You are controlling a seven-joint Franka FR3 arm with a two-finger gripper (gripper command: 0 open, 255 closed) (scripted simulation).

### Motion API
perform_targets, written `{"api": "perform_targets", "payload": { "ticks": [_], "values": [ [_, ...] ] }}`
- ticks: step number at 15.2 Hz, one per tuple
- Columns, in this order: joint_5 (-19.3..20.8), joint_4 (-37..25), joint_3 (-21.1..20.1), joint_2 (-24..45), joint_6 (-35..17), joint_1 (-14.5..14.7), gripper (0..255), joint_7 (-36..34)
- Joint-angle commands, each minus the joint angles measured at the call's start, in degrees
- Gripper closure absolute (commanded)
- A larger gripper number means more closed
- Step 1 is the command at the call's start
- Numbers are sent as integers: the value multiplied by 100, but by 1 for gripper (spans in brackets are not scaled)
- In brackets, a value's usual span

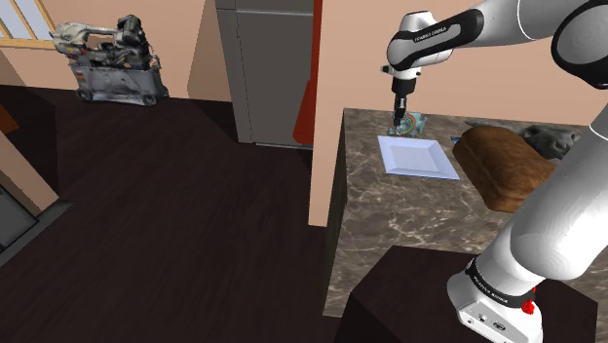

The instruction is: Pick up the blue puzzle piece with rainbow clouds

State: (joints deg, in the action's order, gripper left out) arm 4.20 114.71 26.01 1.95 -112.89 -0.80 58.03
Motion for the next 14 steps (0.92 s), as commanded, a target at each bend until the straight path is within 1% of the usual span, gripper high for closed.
{"api": "perform_targets", "payload": {
  "ticks": [1, 7, 14],
  "values": [
    [0, 2, 0, 1, -3, 0, 255, 0],
    [-3, -2, -1, 5, -2, 1, 255, -1],
    [49, -390, -12, -142, 520, 17, 255, -11]
  ]
}}
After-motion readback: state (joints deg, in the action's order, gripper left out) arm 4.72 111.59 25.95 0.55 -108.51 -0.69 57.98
